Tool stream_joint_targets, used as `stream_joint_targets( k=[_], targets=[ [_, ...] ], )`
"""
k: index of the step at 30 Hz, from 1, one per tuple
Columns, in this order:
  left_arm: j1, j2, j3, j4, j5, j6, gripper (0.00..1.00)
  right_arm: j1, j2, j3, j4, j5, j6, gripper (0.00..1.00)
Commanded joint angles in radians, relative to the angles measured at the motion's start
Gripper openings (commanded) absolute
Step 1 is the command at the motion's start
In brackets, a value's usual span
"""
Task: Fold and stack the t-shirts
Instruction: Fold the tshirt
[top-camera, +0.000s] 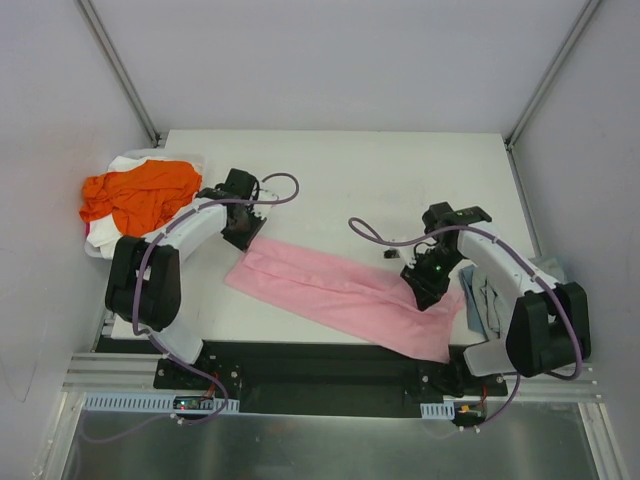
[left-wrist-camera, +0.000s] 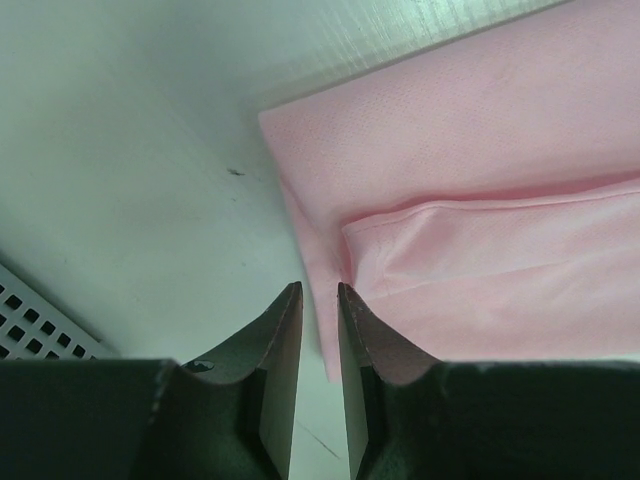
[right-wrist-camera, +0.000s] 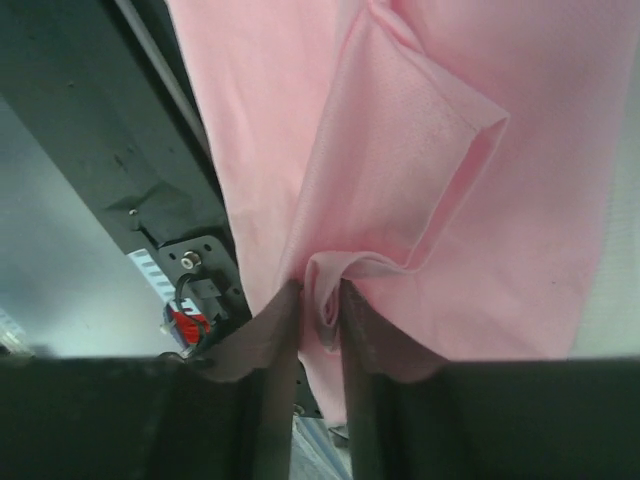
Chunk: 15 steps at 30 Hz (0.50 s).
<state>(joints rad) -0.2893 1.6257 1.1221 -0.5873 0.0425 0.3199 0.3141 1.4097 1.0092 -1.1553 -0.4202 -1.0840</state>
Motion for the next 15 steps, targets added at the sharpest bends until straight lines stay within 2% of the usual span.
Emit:
stream_joint_targets(
  k=[1, 5, 15],
  targets=[
    [-0.008, 0.031, 0.038, -0.025, -0.013, -0.018, 0.2, 0.019, -0.06, -0.007, -0.113, -0.068, -0.063, 0.29],
    [-0.008, 0.04, 0.048, -0.025, -0.012, -0.018, 0.2, 0.023, -0.084, -0.027, -0.107, -0.06, -0.054, 0.34],
    [-0.008, 0.051, 0.077, -0.026, -0.012, -0.019, 0.19, 0.039, -0.068, -0.046, -0.087, -0.065, -0.044, 0.33]
  ],
)
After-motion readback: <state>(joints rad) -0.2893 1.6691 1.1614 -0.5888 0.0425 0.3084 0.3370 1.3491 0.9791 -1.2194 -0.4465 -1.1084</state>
